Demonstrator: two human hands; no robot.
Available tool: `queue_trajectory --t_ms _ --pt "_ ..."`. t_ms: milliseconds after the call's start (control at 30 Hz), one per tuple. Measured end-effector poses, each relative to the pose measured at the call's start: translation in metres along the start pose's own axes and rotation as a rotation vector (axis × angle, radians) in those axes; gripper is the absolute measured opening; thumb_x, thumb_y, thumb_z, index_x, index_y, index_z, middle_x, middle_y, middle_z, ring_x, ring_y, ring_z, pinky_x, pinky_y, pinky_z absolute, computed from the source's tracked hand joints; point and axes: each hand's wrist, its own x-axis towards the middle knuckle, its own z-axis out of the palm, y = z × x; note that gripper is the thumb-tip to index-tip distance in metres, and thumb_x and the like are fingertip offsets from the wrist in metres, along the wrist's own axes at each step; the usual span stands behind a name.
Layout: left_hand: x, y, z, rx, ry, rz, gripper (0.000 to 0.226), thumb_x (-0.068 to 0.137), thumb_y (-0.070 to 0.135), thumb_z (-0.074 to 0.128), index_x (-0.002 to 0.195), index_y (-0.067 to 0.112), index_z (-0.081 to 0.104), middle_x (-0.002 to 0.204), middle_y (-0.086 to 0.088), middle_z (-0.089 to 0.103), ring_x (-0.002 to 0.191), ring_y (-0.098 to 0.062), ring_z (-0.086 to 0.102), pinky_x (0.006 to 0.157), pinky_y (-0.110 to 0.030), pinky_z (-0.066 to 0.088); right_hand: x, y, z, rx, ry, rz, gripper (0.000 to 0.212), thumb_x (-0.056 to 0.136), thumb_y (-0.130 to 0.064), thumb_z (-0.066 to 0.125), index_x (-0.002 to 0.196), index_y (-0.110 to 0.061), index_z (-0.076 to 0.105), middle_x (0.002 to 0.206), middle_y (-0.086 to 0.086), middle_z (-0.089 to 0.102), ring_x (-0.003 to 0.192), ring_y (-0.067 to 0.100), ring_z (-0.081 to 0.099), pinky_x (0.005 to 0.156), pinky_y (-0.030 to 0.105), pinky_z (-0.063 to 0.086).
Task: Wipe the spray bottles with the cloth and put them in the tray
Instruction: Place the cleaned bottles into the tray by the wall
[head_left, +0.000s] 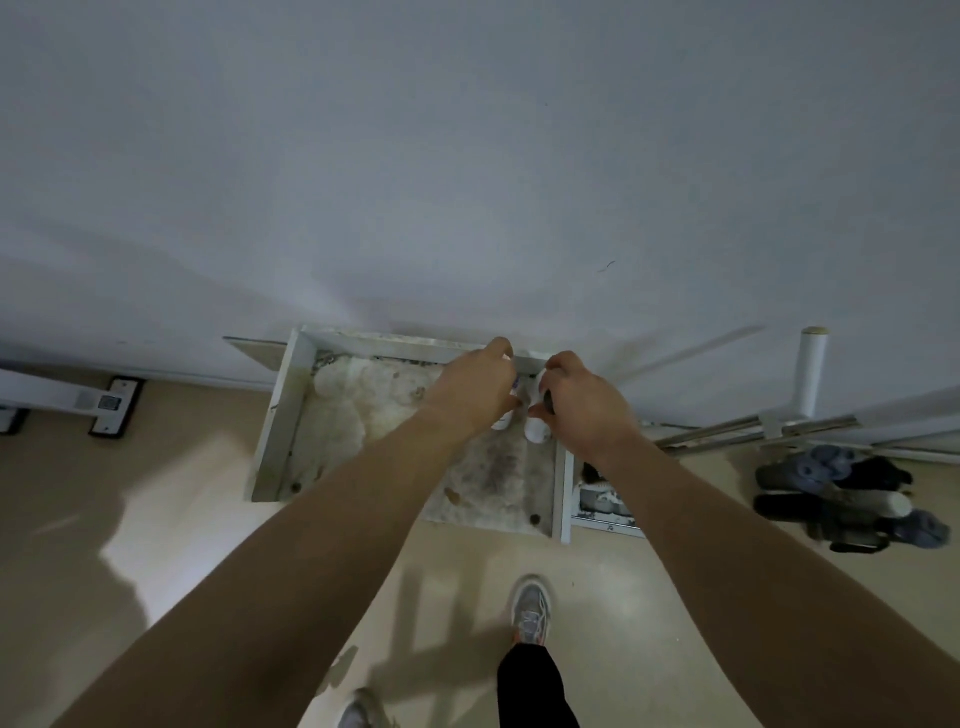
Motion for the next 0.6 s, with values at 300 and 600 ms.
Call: queue_trajectory --t_ms 300,600 --pt "-0.004 0.006 0.001 -0.132 0.053 0.003 0.030 0.086 0.029 0.072 0.110 0.012 0.071 0.150 -0.003 0.037 0.095 -0.032 0.066 0.069 -0.030 0.043 -0.007 0.000 -0.002 0.061 0.024 -0.028 0.030 0.090 -0.026 0.071 0.117 -0.012 0.065 0.149 0.002 0.039 0.103 0.032 0.064 0.083 0.038 0.054" --pt "-0.017 -0.001 0.013 -0.332 0.105 -0.069 0.024 0.090 0.023 0.071 0.110 0.013 0.062 0.136 0.002 0.046 0.093 -0.018 0.056 0.069 -0.023 0.041 -0.009 0.004 0.006 0.005 0.078 -0.015 0.032 0.093 -0.022 0.066 0.123 -0.012 0.060 0.155 0.003 0.028 0.100 0.034 0.063 0.078 0.042 0.056"
